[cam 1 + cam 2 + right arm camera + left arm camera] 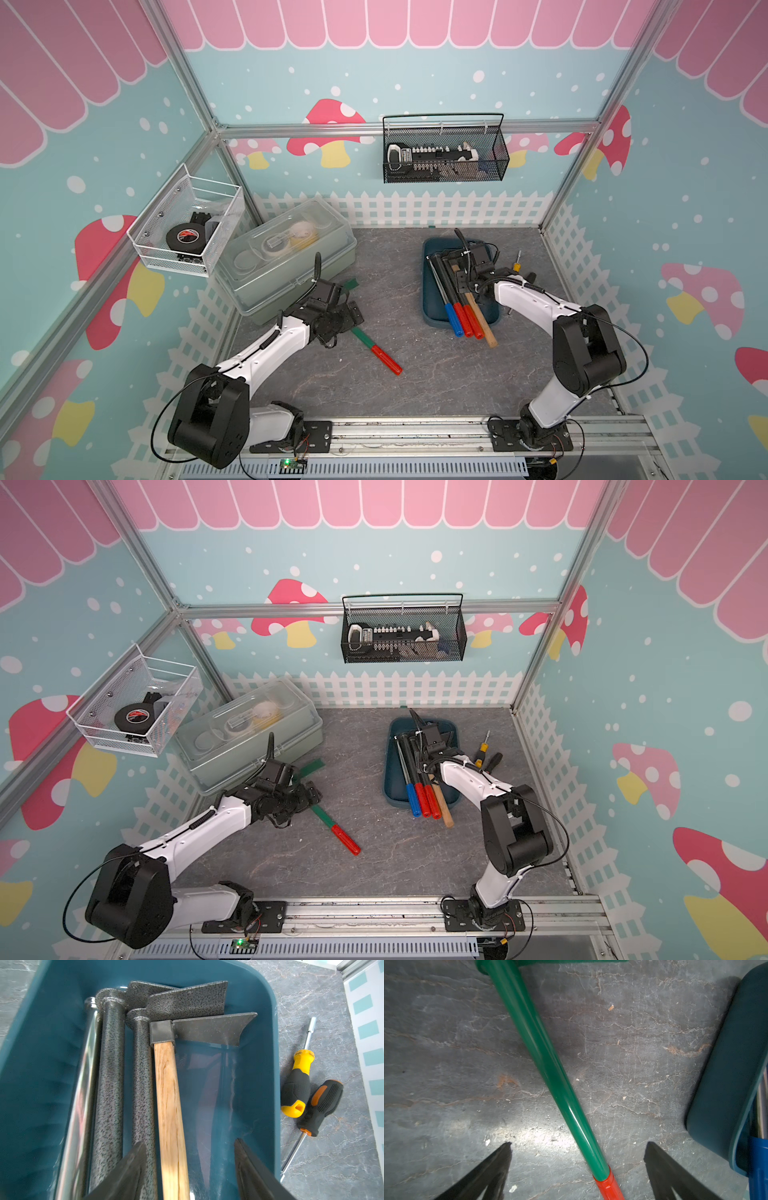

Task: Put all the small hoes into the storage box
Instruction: Place the hoe in the storage box, then pick up the hoe from the center of the board.

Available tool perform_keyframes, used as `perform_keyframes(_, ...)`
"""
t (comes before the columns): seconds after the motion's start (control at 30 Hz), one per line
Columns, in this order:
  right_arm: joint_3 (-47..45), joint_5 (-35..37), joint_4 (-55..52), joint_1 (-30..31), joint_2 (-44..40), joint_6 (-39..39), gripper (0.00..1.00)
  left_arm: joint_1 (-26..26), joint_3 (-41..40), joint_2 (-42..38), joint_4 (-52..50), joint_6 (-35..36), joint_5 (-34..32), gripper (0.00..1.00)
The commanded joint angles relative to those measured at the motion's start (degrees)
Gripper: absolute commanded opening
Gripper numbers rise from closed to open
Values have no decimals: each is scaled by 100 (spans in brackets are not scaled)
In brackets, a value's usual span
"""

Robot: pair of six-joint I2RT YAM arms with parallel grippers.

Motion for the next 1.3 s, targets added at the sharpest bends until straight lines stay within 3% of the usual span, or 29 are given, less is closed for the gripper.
perform_keyframes(0.0, -87, -148, -134, 13, -352, -155, 71, -27, 15, -63, 27, -25, -161, 99)
perform_keyframes(0.2, -56, -383, -315, 181, -613, -298, 72, 8, 80, -99, -3, 55, -231, 99)
perform_keyframes(0.47, -8, 29, -483, 1019, -772, -520, 68, 96, 125, -145, -37, 84, -188, 99)
perform_keyframes(0.7, -8, -158, -449, 1790, -905, -525, 68, 194, 60, -417, -83, 77, -339, 99)
perform_keyframes(1.27, 273, -407, -59, 3113, 117, 45, 62, 459, -99, -607, -155, -69, -477, 99)
